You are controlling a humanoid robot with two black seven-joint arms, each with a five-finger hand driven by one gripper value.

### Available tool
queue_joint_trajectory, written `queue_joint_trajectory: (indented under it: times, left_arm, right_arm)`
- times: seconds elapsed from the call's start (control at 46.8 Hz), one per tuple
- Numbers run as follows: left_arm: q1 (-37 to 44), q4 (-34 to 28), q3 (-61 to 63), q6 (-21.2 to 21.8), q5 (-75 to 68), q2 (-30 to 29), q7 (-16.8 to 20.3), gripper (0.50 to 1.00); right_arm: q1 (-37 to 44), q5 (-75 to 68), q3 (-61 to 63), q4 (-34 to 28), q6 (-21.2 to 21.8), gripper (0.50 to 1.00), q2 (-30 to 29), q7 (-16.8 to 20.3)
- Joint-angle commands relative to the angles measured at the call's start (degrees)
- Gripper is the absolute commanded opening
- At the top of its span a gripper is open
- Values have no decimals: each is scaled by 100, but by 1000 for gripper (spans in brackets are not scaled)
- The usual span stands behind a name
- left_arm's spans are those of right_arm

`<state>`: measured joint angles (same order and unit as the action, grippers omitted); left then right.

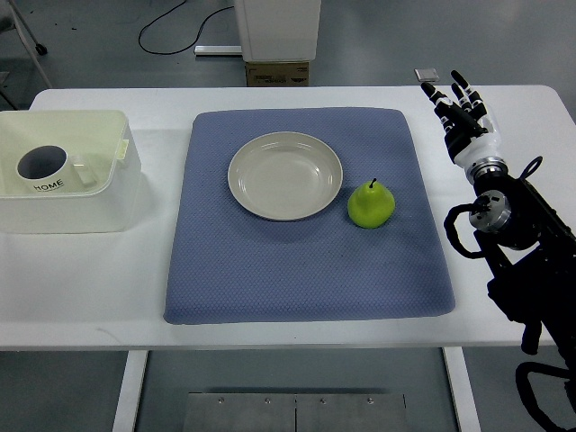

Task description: Place pear on plate with right hand

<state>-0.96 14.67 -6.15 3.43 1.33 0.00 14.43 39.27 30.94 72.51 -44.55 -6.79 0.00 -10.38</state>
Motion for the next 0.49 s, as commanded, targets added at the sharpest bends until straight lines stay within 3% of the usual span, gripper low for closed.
queue_joint_trajectory:
  times: [0.0, 0.15, 0.47]
  left_arm:
    - [0, 1, 0, 0, -1, 0, -2, 1000]
    - [0, 1, 0, 0, -1, 0, -2, 1000]
    - [0, 1, 0, 0, -1, 0, -2, 1000]
  right_arm:
    - [11, -1, 0, -9, 2, 1000, 0, 1]
    - [19, -18, -9, -18, 90, 1000, 0, 1]
    - [19, -36, -211, -27, 775, 1000, 0, 1]
